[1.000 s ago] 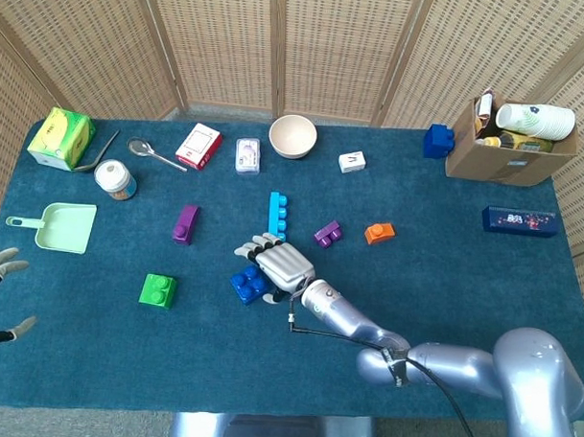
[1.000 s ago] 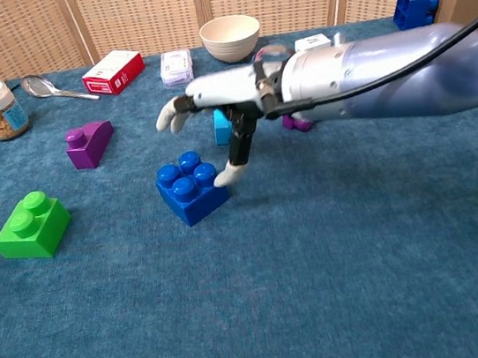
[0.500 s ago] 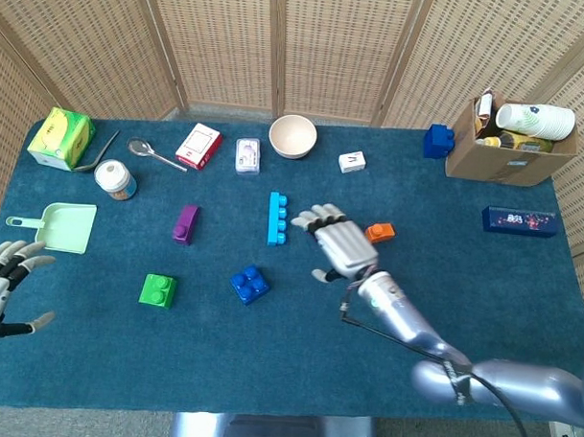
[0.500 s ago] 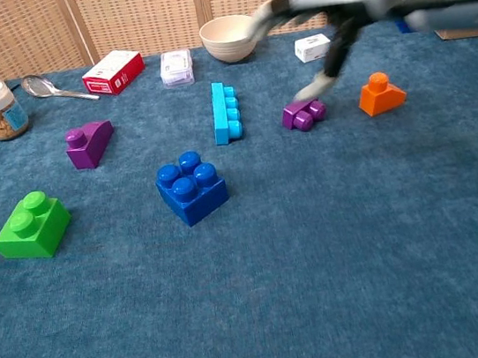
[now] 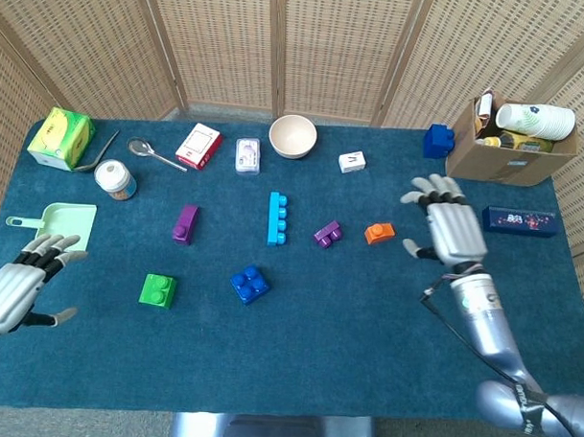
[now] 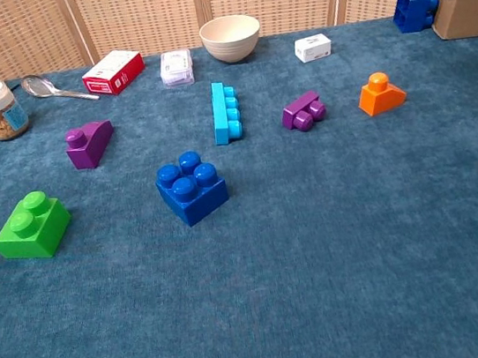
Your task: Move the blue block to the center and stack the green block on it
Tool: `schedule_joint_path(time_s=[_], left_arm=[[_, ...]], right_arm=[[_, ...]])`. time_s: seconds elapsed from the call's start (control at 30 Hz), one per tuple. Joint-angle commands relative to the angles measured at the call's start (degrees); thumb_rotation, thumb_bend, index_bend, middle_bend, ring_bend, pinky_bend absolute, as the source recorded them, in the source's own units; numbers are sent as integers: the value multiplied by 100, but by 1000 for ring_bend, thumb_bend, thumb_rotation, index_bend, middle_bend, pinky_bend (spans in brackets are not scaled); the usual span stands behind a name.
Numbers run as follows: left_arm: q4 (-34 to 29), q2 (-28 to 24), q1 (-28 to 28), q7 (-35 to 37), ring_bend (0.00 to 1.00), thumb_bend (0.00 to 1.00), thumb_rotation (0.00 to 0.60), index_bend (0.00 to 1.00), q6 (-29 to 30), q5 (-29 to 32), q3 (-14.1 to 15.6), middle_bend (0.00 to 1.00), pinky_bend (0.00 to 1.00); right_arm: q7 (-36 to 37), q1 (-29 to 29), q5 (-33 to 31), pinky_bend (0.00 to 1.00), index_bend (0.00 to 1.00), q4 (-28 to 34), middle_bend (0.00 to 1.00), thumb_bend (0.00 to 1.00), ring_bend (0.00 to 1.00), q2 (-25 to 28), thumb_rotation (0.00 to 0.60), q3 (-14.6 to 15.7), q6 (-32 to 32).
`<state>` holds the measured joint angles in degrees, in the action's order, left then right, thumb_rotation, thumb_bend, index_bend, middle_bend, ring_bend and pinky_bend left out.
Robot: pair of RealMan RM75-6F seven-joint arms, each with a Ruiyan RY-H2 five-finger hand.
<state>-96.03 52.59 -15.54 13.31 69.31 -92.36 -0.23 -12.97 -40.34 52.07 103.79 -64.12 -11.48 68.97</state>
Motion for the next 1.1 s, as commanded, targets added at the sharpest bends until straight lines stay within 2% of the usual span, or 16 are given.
schedule_joint_path(time_s=[0.03, 0.3, 0.47, 0.77, 1.1], left_arm=[[86, 92, -180, -4, 0, 265, 600, 174, -156, -119, -21, 85, 0], [137, 217, -480, -83, 0, 265, 600, 186, -527, -96, 6, 85, 0], [118, 393, -581, -357, 0, 264, 600, 192, -600, -32, -13, 85, 0], [92, 559, -754, -468, 0, 264, 600, 209, -853, -11, 84, 84, 0], [342, 893, -883, -450, 0, 265, 600, 208, -1115, 138, 171, 81, 0]], right_arm=[[102, 222, 84, 0, 296, -102, 156, 231, 0, 143, 600, -59, 218], [133, 615, 174, 0, 296, -195, 156, 230, 0, 232, 600, -111, 567], [-33, 834, 306, 0, 296, -218, 156, 231, 0, 211, 600, -38, 784], [31, 1327, 505, 0, 296, -24, 156, 230, 0, 247, 600, 81, 1129], [120, 1722, 708, 0, 296, 159, 156, 229, 0, 237, 600, 124, 1382]])
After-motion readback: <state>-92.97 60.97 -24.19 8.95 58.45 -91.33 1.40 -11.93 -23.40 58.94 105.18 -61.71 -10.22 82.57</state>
